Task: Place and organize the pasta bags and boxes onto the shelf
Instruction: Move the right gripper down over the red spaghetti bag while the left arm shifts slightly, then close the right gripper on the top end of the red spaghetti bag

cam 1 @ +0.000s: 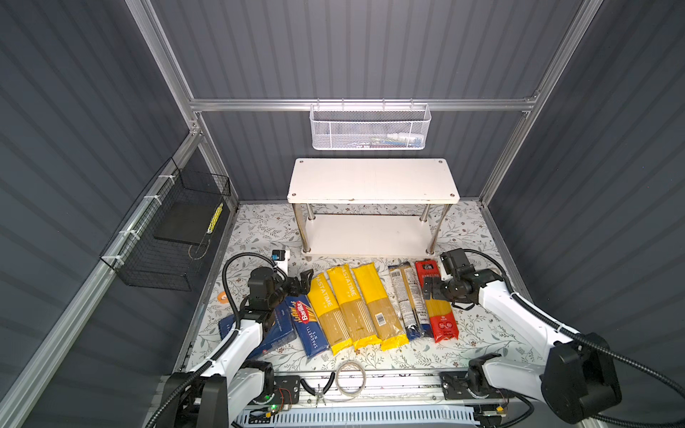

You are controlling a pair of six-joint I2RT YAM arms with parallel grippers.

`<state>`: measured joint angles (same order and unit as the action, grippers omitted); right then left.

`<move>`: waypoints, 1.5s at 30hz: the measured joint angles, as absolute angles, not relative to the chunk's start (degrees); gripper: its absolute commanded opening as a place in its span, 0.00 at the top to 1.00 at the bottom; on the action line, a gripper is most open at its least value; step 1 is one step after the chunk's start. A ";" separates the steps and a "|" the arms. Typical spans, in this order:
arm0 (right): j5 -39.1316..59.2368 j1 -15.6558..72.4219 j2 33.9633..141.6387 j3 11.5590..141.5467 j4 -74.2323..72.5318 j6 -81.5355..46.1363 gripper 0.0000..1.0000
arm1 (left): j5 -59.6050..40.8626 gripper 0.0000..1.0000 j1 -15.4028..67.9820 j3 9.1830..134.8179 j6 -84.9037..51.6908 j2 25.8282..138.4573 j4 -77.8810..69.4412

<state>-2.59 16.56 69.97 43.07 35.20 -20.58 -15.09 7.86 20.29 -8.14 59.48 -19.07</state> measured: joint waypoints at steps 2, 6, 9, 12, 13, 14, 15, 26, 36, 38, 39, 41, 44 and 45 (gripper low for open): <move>-3.25 16.56 70.17 43.07 35.18 -20.82 0.01 | -15.42 0.00 7.84 20.29 -8.12 59.48 -19.07; -4.14 16.56 73.08 43.07 34.79 -21.04 0.01 | -16.58 0.00 7.86 20.73 -7.92 60.75 -19.05; -4.29 16.56 76.23 43.07 34.79 -21.04 0.01 | -16.86 0.01 7.84 21.34 -7.75 62.04 -18.94; -4.27 16.56 77.62 43.07 34.79 -21.02 0.01 | -17.21 0.01 7.86 21.54 -7.70 62.28 -18.81; -4.27 16.56 77.78 43.07 34.79 -21.02 0.01 | -17.23 0.00 7.86 21.54 -7.70 62.28 -18.83; -4.27 16.56 77.89 43.11 34.81 -20.99 0.01 | -17.23 0.00 7.86 21.54 -7.70 62.28 -18.81; -4.21 16.56 78.15 43.22 34.94 -20.97 0.01 | -17.23 0.00 7.84 21.54 -7.68 62.26 -18.81; -4.32 16.56 83.50 46.68 37.95 -20.93 0.01 | -17.23 0.00 7.86 21.54 -7.70 62.22 -18.79; -5.37 16.56 87.35 47.72 39.44 -21.02 0.01 | -17.21 0.00 7.84 21.54 -7.53 61.89 -18.76; -5.48 16.56 87.61 47.83 39.42 -21.02 0.01 | -17.21 0.00 7.84 21.54 -7.53 61.89 -18.76; -5.45 16.56 87.72 47.83 39.42 -21.02 0.01 | -17.21 0.00 7.84 21.54 -7.53 61.89 -18.76; -5.37 16.56 88.03 47.83 39.38 -21.04 0.01 | -17.21 0.00 7.84 21.54 -7.53 61.89 -18.76; -5.34 16.56 89.27 47.83 39.20 -21.08 0.01 | -17.21 0.00 7.86 21.54 -7.51 61.89 -18.76; -5.15 16.56 89.52 48.03 39.24 -21.15 0.01 | -17.21 0.01 7.84 21.54 -7.51 61.89 -18.76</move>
